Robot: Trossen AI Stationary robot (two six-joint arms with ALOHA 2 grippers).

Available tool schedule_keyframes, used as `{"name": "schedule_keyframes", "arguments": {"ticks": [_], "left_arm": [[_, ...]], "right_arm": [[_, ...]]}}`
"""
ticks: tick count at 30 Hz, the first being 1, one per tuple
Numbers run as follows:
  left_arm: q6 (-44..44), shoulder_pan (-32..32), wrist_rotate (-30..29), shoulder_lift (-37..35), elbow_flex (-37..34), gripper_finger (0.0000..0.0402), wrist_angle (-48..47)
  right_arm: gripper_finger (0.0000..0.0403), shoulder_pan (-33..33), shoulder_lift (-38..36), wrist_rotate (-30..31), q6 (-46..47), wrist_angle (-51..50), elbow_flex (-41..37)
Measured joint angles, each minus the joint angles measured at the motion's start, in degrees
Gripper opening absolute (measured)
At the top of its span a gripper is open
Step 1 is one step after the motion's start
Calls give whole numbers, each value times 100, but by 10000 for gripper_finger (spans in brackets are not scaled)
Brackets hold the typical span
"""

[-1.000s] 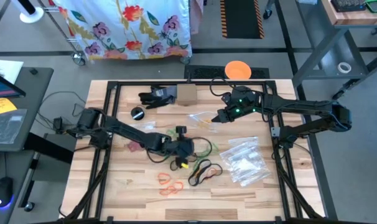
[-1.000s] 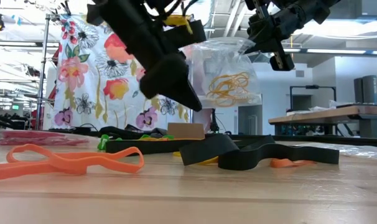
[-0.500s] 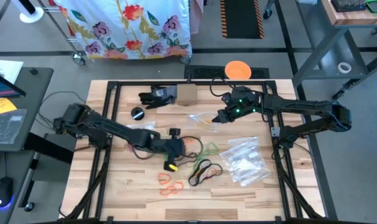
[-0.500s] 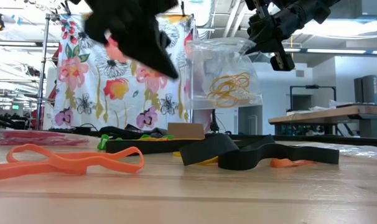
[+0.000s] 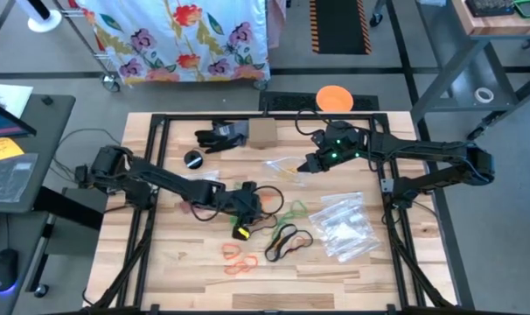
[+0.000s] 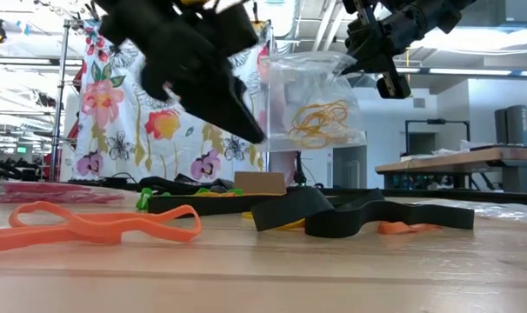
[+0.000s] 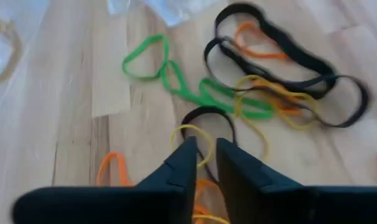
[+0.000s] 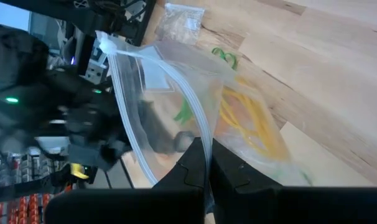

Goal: Sort rubber bands
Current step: Put the yellow rubber band into the transparent zip bag

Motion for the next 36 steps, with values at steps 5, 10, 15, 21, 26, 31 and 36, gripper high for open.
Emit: {"name": "schedule_keyframes", "arguments": {"ticks": [5,10,15,21,26,31,36], "left_arm": [[-430,193,-12,531,179,128,347],[-579,241,388,800,459,169,-391],[-369,256,176,975,456,172,-598],[-11,249,47,994,462,164,-571],[152,247,42,994,461,148,-578],[249,262,68,1144,452,123,-410],[707,286,259,1451,590,99,-235]], "right_arm": [[0,33,0,0,-6,-24,0],[0,33,2,0,-25,-20,0],[0,33,2,-2,-31,-23,0],[0,33,2,0,-17,-20,0],[0,33,0,0,-15,-19,0],[0,33,2,0,3,-17,-2],[0,31,2,4,2,-17,-4]]}}
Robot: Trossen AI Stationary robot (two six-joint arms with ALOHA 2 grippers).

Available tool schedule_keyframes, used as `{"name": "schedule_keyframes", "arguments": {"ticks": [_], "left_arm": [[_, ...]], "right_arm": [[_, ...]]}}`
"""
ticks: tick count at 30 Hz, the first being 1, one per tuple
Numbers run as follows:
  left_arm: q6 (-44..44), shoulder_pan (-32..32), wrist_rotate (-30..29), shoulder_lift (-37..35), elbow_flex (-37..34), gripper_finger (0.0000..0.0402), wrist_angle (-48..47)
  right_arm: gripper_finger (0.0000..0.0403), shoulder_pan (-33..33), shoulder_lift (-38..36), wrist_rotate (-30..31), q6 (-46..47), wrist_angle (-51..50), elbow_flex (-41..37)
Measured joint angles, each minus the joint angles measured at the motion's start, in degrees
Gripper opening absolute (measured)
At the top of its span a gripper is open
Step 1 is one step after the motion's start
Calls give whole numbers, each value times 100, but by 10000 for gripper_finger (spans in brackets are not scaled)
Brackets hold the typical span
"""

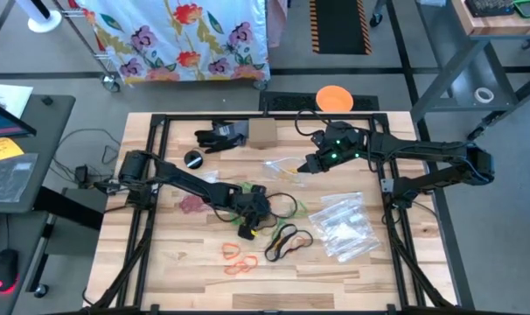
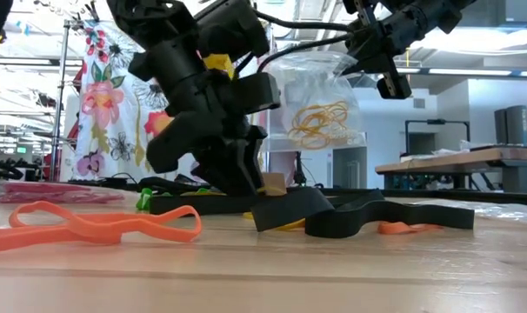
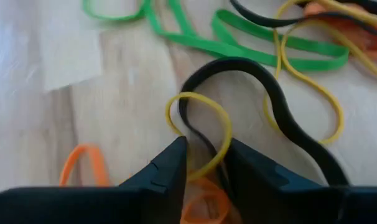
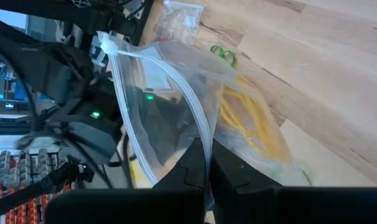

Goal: Sort rubber bands
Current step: Put the yellow rubber band into the transparent zip bag

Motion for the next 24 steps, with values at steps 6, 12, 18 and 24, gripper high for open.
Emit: {"name": "schedule_keyframes", "arguments": {"ticks": [6,12,18,24], "left_arm": [[332,-50,-27,-68,329,14,-468],[160,-241,-24,-188,677,3,-807],[287,-402,-17,-201,678,2,-856],[5,-398,-19,-201,678,11,-568]], "right_arm": [[0,1,0,3,-26,-16,0],[0,3,0,10,-39,-36,0],[0,1,0,112,-3,-33,0],[0,1,0,117,-2,-42,0]]}}
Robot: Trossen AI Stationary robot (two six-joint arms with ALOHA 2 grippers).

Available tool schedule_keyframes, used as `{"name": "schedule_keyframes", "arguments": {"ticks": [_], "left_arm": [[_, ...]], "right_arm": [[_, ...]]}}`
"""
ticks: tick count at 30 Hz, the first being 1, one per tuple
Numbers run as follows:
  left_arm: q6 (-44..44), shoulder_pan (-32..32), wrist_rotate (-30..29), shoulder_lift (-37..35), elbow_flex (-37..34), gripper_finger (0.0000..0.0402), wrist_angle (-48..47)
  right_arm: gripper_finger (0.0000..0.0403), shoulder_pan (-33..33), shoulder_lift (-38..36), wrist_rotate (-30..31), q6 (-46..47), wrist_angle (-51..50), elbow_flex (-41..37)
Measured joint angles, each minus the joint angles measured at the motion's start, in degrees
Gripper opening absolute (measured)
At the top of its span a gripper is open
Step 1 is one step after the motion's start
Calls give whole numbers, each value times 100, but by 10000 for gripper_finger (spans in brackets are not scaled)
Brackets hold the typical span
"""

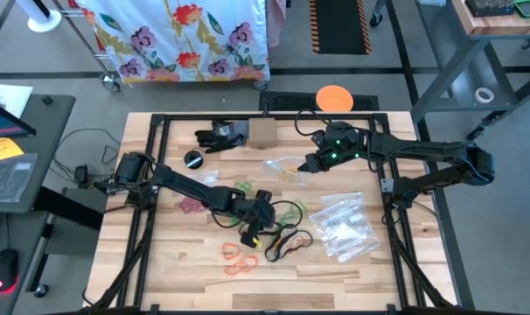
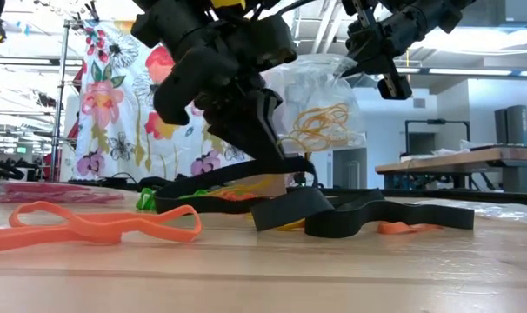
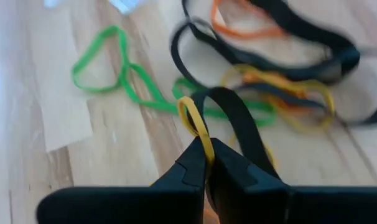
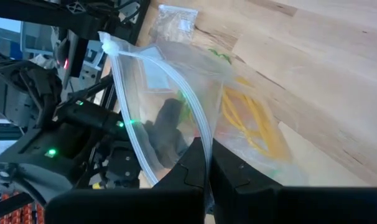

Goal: Sort rubber bands
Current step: Put the yellow rubber band into the transparent zip bag

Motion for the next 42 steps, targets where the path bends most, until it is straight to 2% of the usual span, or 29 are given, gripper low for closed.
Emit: {"name": "schedule_keyframes", "arguments": {"ticks": [13,18,26,28,30,32,37,42], "left_arm": [[-19,-2,52,0,0,11,144],[20,-2,52,13,0,27,437],[66,-2,54,15,0,50,396],[179,0,112,15,0,40,195],[292,-2,147,25,-1,14,32],[217,16,117,26,-2,8,122],[34,60,-549,26,-2,38,392],[35,48,-595,26,0,61,509]], "right_arm": [[0,0,0,1,2,0,0],[0,0,0,1,2,3,0],[0,0,0,1,4,1,0],[0,0,0,1,4,1,0],[0,0,0,1,4,1,0],[0,-1,0,1,4,1,0],[0,0,0,1,4,1,0],[0,-2,0,1,4,1,0]]}}
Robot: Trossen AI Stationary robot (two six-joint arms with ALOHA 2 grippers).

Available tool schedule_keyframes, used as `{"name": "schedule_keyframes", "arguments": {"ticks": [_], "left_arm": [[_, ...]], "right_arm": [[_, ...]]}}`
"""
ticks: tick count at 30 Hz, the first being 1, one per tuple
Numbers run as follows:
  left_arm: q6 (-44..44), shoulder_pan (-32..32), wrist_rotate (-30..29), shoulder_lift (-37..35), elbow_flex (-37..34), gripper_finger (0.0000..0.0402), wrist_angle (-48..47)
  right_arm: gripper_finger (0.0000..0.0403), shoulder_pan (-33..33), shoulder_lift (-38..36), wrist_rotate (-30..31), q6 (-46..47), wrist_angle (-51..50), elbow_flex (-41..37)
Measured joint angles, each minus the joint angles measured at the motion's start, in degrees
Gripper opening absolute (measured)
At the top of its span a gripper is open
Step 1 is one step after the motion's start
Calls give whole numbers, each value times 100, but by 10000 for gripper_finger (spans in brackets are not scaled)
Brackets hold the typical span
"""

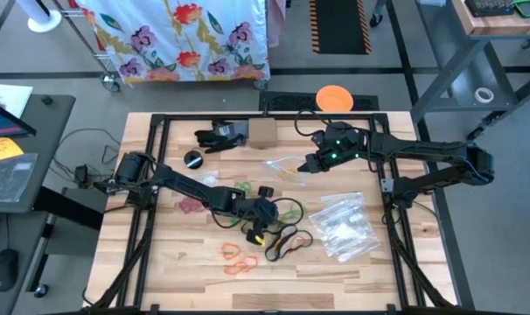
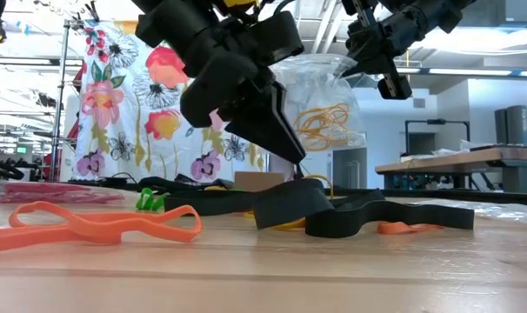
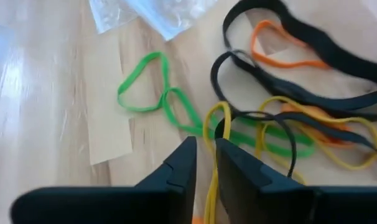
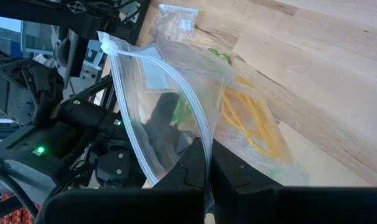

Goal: Sort rubber bands
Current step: Put the yellow rubber band into the transparent zip bag

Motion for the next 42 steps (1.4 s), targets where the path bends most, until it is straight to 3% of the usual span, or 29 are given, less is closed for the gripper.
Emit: {"name": "schedule_keyframes", "arguments": {"ticks": [17,37,42], "left_arm": [[13,-4,555,11,-144,158,470],[201,125,485,382,-138,159,716],[235,122,487,382,-138,115,692]], "right_arm": [[0,0,0,0,1,4,0],[0,0,0,2,-5,8,2],[0,1,0,2,-4,0,2]]}}
